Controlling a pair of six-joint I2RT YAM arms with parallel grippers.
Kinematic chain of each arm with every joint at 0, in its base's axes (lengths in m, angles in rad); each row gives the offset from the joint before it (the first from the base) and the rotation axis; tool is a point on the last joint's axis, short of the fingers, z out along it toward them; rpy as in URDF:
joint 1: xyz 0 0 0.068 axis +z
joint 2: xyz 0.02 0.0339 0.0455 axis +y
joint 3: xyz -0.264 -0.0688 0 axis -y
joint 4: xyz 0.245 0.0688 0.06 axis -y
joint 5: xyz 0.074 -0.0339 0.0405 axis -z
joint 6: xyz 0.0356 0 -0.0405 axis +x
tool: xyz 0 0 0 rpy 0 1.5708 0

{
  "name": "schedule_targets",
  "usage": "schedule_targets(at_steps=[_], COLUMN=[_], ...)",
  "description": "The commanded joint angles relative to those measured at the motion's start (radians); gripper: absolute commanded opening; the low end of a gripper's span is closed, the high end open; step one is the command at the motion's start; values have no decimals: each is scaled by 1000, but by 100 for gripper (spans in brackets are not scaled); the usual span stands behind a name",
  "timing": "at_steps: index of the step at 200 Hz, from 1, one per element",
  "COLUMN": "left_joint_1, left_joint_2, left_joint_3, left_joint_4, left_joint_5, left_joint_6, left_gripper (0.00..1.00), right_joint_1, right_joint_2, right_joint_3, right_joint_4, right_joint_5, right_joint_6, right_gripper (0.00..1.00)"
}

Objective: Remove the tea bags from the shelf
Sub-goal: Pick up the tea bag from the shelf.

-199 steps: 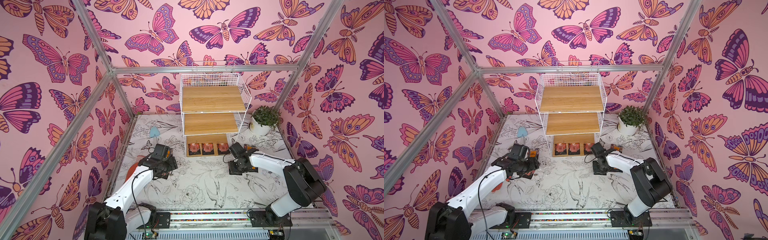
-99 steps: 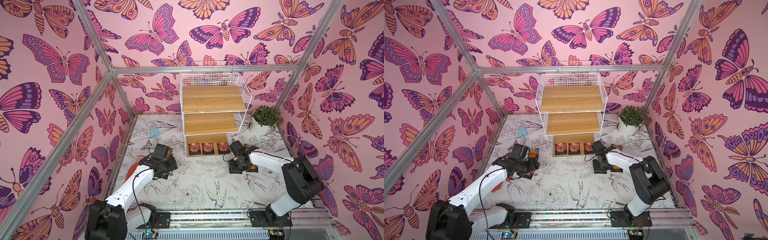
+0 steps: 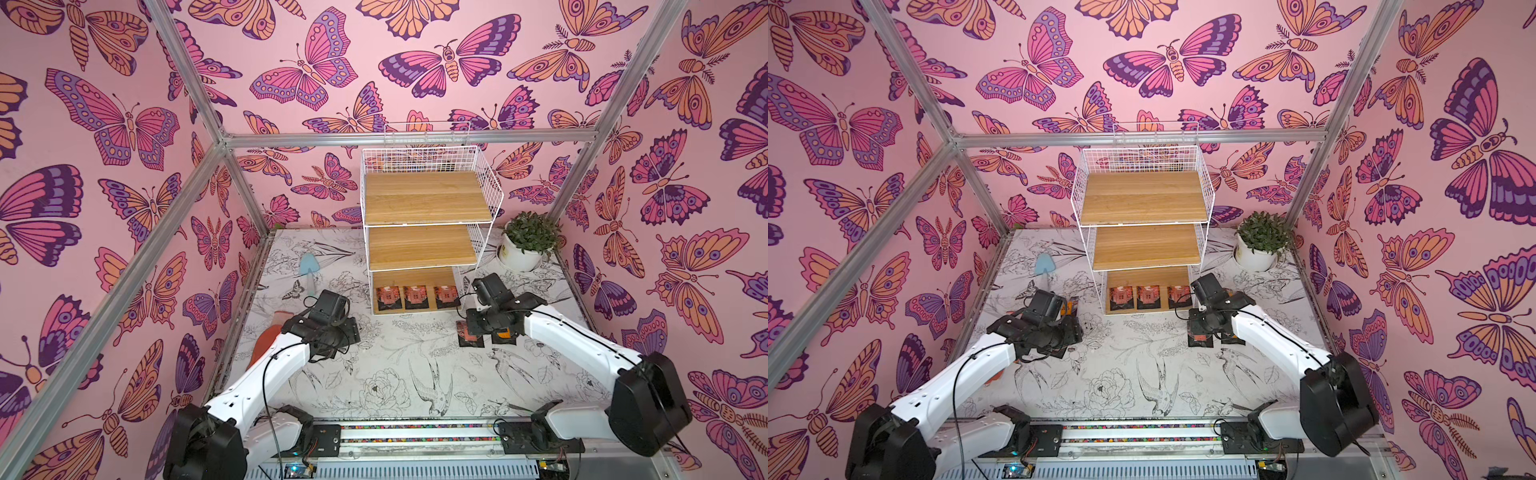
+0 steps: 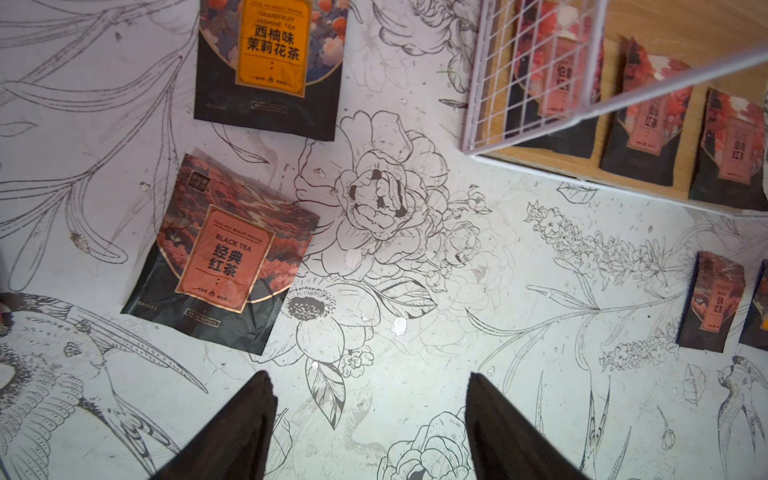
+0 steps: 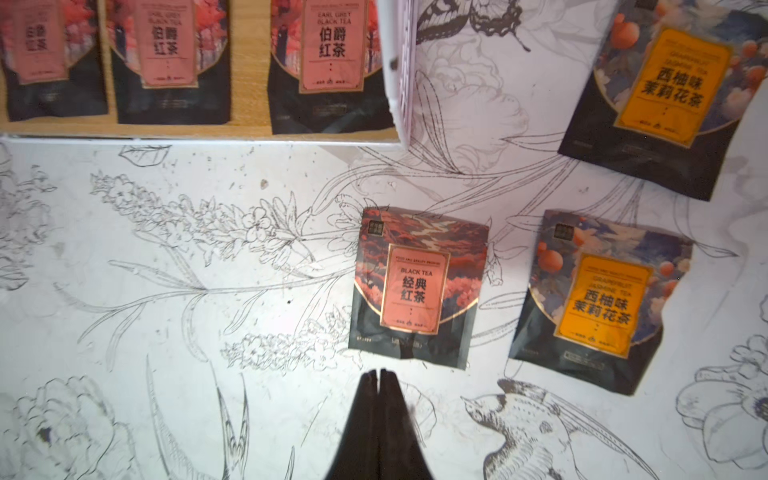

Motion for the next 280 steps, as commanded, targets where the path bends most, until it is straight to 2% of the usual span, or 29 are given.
schedule_targets(at_steps=[1, 27, 54, 79, 104, 120, 138, 159, 201, 231, 280], left_joint_1=[-92, -273, -479, -576, -580, -579, -579, -561, -495, -478, -460], left_joint_2=[-34, -31, 40, 192, 379, 495, 586, 641, 722, 753, 835], left_joint_3=[22, 33, 71, 102, 179, 264, 351, 409, 465, 516, 605], left_joint_4=[-55, -49, -3, 143, 284, 287, 287, 276, 260, 238, 238], left_joint_5=[-99, -228, -406, -473, -389, -361, -336, -330, -271, -323, -349], left_joint_6=[-72, -177, -272, -290, -300, -331, -299, -280, -254, -196, -98], left_gripper=[75, 75, 75, 76, 78, 79, 81, 89, 93, 94, 95], right_joint_1=[3, -8, -66, -145, -231, -266, -293, -311, -330, -339, -355], right_joint_2=[-84, -118, -157, -207, -236, -253, -261, -269, -277, -276, -271], right_joint_3=[-34, -77, -109, -108, -86, -75, -69, -64, -81, -76, -79], right_joint_4=[-45, -51, -40, -43, -74, -84, -76, -75, -58, -55, -46], right_joint_5=[10, 20, -1, -38, -93, -107, -136, -153, -194, -208, -232], right_joint_6=[40, 56, 62, 36, -9, -28, -25, -27, -23, -25, -25], right_gripper=[4, 5, 5, 8, 10, 12, 14, 16, 18, 18, 19])
